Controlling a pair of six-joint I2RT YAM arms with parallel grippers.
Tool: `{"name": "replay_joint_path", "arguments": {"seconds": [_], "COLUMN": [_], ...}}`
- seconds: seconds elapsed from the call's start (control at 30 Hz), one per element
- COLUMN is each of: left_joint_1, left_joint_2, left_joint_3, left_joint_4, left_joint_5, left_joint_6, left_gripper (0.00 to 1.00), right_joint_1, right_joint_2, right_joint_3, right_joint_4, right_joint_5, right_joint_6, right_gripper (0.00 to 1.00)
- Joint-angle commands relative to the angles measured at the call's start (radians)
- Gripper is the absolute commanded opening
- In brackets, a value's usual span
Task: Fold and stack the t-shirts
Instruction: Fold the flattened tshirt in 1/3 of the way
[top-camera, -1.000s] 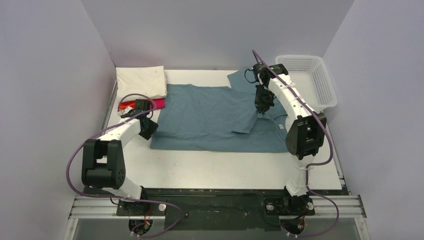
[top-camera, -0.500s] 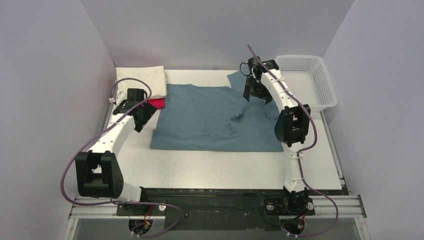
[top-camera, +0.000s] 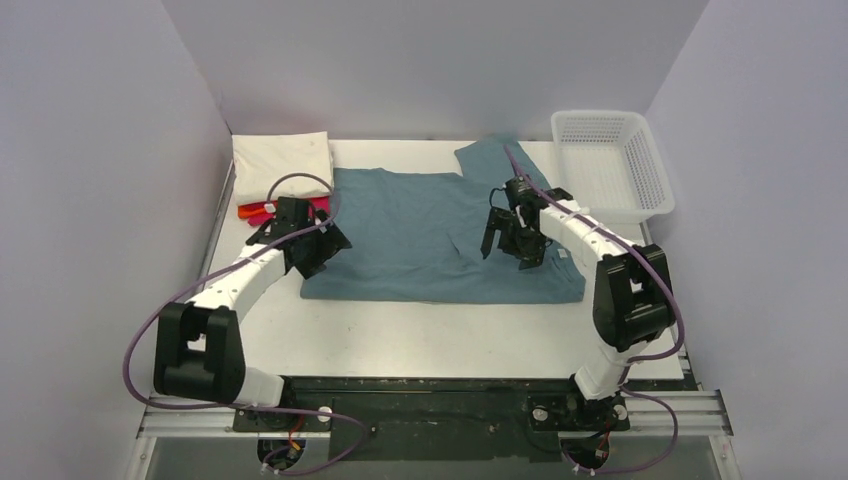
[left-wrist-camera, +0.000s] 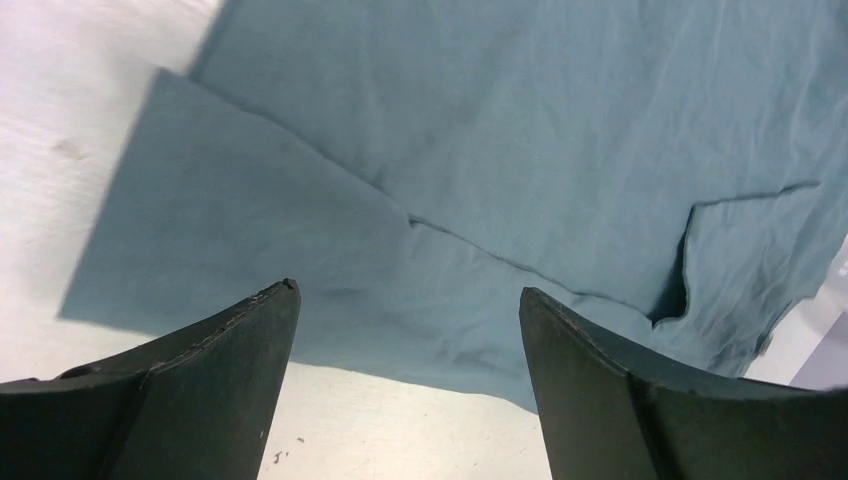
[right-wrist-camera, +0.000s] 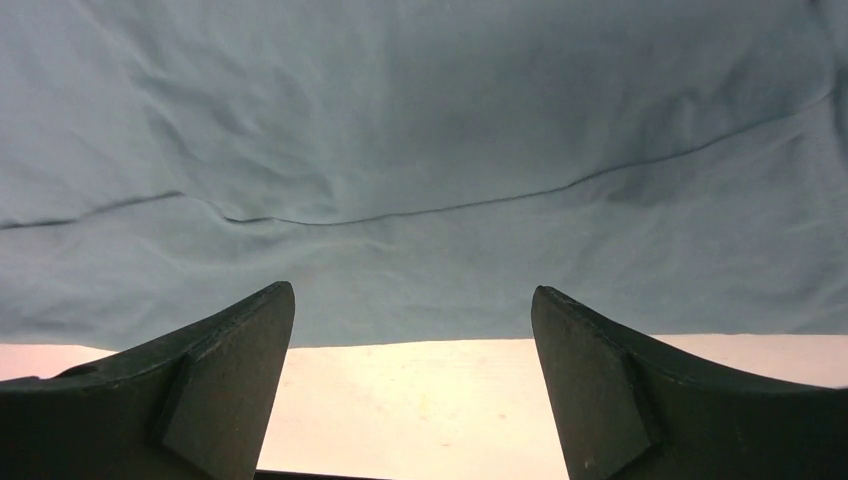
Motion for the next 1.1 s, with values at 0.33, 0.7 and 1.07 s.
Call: {"name": "replay_joint_path", "arguments": {"seconds": [0.33, 0.7, 1.07], "left_joint_1": [-0.017, -0.019, -0.111], "left_joint_2": [0.174, 0.021, -0.254], "left_joint_3": [-0.106, -0.226, -0.378], "left_joint_4": [0.096, -0.112, -0.324], "left_joint_5": [0.011, -0.099, -0.129], "left_joint_6": [0.074, -0.017, -0.184], "left_gripper": [0.92, 0.92, 0.92], "right_joint_1": [-0.134, -0.204, -0.201], "right_joint_2": [-0.057, -0.266, -0.547], "right_joint_3": [-0.325, -0.614, -0.797], "right_joint_4": [0.164, 0.078, -0.111], "right_joint_5": [0.055, -0.016, -0.025], "right_joint_6": [0.09, 0.082, 0.11], "right_gripper": [0.83, 0.82, 0.82]}}
